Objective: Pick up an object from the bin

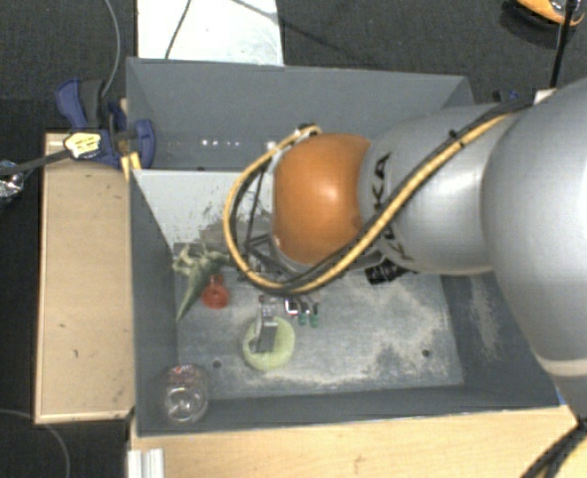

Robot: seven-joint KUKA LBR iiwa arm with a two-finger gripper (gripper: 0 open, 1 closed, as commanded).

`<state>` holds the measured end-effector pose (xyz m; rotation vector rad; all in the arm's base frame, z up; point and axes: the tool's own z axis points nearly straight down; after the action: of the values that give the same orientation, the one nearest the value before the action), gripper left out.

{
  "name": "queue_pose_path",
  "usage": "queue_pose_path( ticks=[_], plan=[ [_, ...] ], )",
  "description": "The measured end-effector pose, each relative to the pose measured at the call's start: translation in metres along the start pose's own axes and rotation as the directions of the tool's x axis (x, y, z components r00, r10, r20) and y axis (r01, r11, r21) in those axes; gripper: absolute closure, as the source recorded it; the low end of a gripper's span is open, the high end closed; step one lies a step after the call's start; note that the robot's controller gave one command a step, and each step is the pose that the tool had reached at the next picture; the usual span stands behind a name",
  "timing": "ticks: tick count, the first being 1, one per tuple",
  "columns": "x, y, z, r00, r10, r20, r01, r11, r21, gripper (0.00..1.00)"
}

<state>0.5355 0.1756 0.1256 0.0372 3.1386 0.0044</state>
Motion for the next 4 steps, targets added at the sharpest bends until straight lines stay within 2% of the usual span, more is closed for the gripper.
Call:
queue_pose_path(
  ticks=[1, 2, 3, 4],
  plan=[
    [0.001, -0.02, 0.008, 1.0, 0.009, -0.003, -0.009, 1.0, 0.003, 0.0],
    [-0.003, -0.032, 0.015, 0.982, 0.191, 0.001, -0.191, 0.982, -0.001, 0.0],
    [0.001, -0.051, 0.04, 0.996, 0.086, 0.002, -0.086, 0.996, 0.0, 0.0],
    [0.0, -0.058, 0.055, 0.999, -0.047, -0.001, 0.047, 0.999, 0.0, 0.0]
  ],
)
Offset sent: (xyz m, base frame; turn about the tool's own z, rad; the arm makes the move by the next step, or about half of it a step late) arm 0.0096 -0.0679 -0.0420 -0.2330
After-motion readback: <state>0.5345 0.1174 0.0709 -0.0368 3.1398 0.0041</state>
